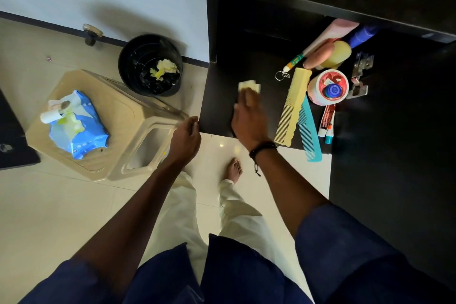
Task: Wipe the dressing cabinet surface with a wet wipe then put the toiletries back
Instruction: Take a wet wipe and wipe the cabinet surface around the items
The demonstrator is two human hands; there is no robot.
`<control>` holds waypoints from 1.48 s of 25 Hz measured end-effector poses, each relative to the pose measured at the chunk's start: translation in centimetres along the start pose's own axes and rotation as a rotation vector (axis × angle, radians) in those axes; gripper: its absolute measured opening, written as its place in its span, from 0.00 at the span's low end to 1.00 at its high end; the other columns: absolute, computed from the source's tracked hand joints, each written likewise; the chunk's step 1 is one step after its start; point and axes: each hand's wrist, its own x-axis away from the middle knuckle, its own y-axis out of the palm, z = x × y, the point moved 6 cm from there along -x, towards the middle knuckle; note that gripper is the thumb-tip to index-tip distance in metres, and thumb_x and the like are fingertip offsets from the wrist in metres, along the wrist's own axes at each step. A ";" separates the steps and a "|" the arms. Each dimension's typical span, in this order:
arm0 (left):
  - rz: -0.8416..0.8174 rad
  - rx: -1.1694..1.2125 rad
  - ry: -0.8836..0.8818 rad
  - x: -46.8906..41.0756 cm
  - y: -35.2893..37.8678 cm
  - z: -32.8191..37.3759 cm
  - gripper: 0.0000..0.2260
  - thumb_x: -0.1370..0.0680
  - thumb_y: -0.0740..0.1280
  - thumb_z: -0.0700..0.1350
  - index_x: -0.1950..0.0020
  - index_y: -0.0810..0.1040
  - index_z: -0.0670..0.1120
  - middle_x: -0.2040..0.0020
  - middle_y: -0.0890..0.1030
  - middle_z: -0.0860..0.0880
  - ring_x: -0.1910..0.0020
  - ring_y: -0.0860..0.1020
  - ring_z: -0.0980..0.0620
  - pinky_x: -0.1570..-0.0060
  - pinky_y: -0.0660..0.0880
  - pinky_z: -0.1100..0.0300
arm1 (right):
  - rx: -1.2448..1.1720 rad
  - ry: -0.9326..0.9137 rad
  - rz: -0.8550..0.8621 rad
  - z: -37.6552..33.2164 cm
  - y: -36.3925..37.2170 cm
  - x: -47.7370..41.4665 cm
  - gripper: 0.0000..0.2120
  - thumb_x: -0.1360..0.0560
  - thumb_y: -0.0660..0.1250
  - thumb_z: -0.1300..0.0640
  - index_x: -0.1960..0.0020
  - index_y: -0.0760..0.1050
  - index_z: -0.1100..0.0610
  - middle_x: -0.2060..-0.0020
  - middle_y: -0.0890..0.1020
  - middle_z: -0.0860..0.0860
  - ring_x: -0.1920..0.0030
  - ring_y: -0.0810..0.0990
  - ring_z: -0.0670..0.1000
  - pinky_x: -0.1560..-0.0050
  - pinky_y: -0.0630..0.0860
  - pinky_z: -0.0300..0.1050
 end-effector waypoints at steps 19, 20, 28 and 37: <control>-0.039 -0.255 0.165 -0.9 0.6 4.9 0.17 0.26 0.55 0.34 0.40 0.73 0.36 0.45 0.78 0.37 0.47 0.76 0.39 0.49 0.73 0.47 | -0.079 -0.095 -0.138 -2.6 0.0 -1.8 0.22 0.24 0.58 0.64 0.30 0.68 0.65 0.31 0.69 0.60 0.32 0.68 0.61 0.32 0.67 0.51; -0.067 -0.308 0.177 -1.2 0.8 5.3 0.16 0.27 0.55 0.32 0.40 0.72 0.36 0.44 0.77 0.37 0.46 0.76 0.39 0.49 0.73 0.47 | -0.067 -0.174 -0.173 -3.4 0.6 -1.3 0.23 0.25 0.58 0.65 0.30 0.67 0.64 0.30 0.69 0.59 0.31 0.68 0.61 0.32 0.68 0.51; -0.265 -0.623 0.222 -2.3 1.2 4.2 0.29 0.24 0.56 0.35 0.23 0.54 0.41 0.23 0.58 0.42 0.30 0.66 0.38 0.34 0.66 0.49 | 0.092 0.024 -0.195 5.3 -3.2 -12.0 0.29 0.25 0.60 0.59 0.26 0.58 0.66 0.27 0.63 0.62 0.27 0.62 0.60 0.27 0.57 0.48; -0.317 -0.686 0.277 -3.1 0.8 3.9 0.26 0.23 0.56 0.37 0.25 0.58 0.41 0.24 0.61 0.42 0.33 0.69 0.39 0.38 0.68 0.51 | -0.306 0.043 -0.225 -4.2 -2.8 -14.3 0.29 0.30 0.63 0.61 0.29 0.64 0.65 0.32 0.70 0.62 0.30 0.67 0.61 0.27 0.63 0.51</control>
